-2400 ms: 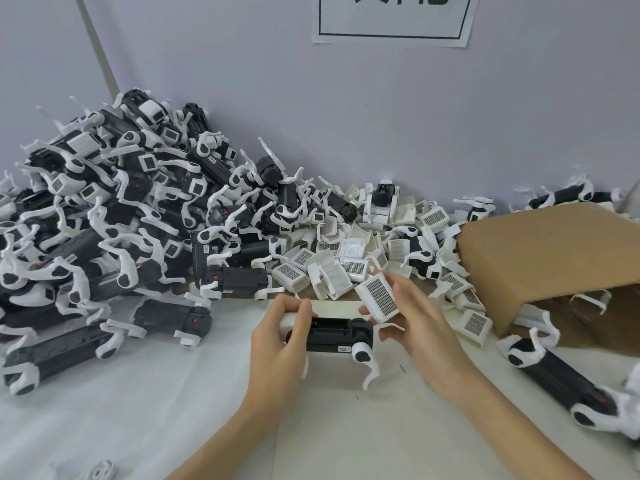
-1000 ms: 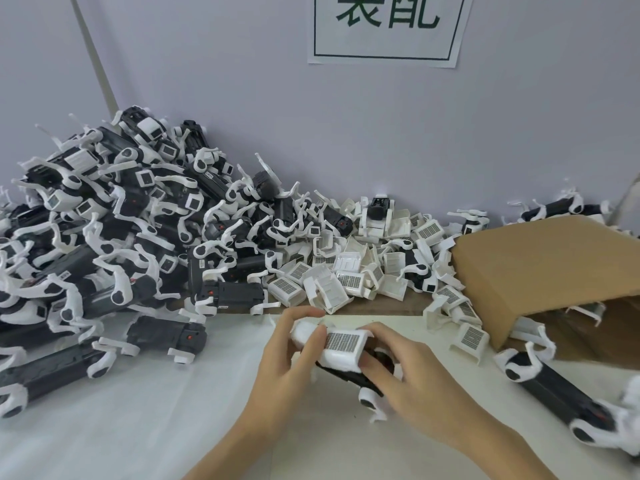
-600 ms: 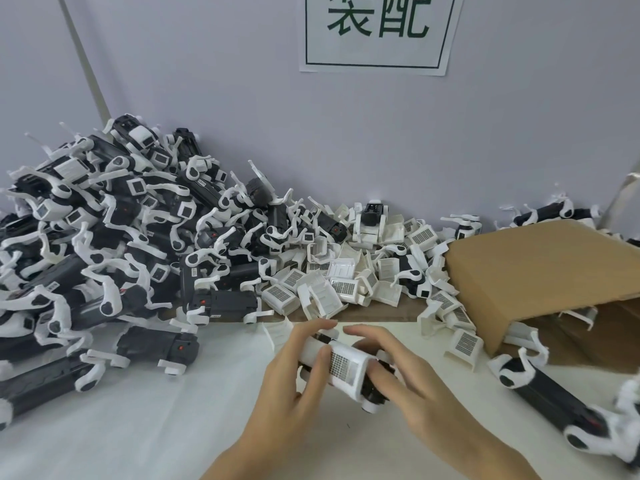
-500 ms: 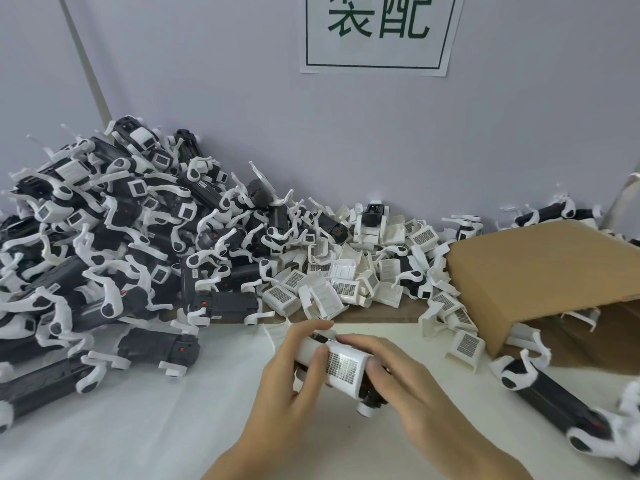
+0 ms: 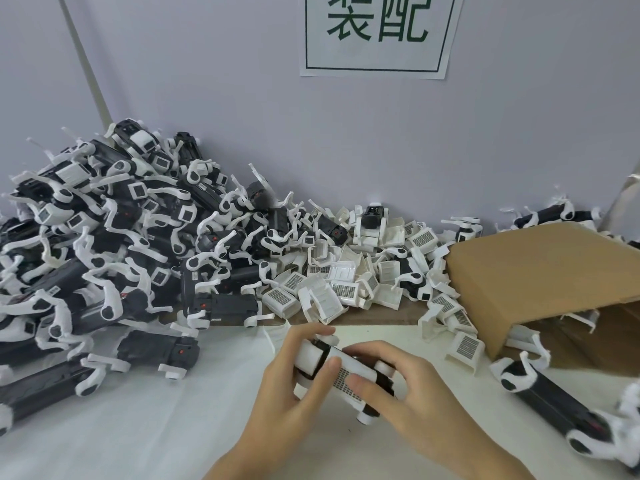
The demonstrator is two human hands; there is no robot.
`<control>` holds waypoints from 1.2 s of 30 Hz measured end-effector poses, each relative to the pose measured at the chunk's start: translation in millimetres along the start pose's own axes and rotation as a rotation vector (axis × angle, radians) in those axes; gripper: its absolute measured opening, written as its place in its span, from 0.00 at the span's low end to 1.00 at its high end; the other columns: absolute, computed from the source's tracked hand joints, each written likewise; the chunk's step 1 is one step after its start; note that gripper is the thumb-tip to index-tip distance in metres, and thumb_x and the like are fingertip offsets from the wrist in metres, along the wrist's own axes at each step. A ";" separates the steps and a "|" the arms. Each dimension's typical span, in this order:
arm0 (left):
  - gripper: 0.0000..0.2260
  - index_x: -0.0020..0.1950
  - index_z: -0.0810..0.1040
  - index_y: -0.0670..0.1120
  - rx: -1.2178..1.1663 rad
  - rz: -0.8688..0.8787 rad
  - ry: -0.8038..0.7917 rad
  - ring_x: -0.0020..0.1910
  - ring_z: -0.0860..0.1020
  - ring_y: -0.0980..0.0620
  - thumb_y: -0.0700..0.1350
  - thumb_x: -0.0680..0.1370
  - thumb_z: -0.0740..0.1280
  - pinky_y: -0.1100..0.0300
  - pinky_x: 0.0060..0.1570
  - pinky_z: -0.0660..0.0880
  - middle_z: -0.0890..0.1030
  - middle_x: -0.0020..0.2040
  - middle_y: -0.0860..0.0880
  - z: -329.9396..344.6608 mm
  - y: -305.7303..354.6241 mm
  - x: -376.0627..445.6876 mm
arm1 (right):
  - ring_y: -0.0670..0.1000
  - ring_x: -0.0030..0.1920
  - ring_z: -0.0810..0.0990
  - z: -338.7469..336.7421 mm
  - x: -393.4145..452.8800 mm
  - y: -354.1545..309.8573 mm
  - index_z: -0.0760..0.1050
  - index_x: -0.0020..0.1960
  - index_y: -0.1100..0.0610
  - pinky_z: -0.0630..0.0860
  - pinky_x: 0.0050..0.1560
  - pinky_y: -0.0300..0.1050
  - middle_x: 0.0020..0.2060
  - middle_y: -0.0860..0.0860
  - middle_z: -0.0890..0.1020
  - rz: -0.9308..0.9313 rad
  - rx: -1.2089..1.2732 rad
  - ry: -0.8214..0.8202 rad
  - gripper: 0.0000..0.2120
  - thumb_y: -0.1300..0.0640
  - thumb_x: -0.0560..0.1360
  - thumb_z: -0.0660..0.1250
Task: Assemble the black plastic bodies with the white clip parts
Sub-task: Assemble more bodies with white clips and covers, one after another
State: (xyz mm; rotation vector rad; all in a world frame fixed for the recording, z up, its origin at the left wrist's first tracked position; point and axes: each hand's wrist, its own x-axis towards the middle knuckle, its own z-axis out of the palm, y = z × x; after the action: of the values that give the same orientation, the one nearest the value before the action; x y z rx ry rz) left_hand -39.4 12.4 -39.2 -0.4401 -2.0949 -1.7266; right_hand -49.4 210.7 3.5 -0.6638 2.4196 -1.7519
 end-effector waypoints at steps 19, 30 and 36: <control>0.16 0.69 0.78 0.52 -0.065 -0.078 -0.085 0.61 0.81 0.47 0.47 0.81 0.72 0.58 0.60 0.78 0.81 0.61 0.50 -6.1 -4.7 5.4 | 0.40 0.63 0.73 -4.1 2.0 17.3 0.79 0.62 0.44 0.65 0.67 0.36 0.53 0.34 0.79 -0.208 -0.541 0.086 0.09 0.49 0.81 0.69; 0.11 0.64 0.82 0.56 -0.093 -0.164 0.090 0.43 0.80 0.58 0.55 0.82 0.71 0.67 0.42 0.75 0.84 0.47 0.55 -5.1 -0.1 6.9 | 0.41 0.65 0.73 0.2 -0.8 18.3 0.65 0.73 0.35 0.73 0.59 0.35 0.64 0.33 0.71 -0.280 -0.554 0.041 0.28 0.41 0.77 0.72; 0.20 0.71 0.75 0.61 0.116 -0.068 0.019 0.64 0.78 0.57 0.63 0.80 0.66 0.67 0.60 0.71 0.78 0.64 0.58 -3.8 6.1 0.6 | 0.42 0.60 0.80 0.3 1.5 19.8 0.75 0.67 0.46 0.77 0.57 0.38 0.60 0.38 0.79 -0.385 -0.517 0.214 0.21 0.53 0.76 0.75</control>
State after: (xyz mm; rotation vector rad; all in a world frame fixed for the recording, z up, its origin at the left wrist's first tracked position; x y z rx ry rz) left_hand -36.6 9.9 -33.1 -0.3210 -2.2058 -1.6282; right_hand -56.5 214.9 -14.5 -1.1047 3.1048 -1.3453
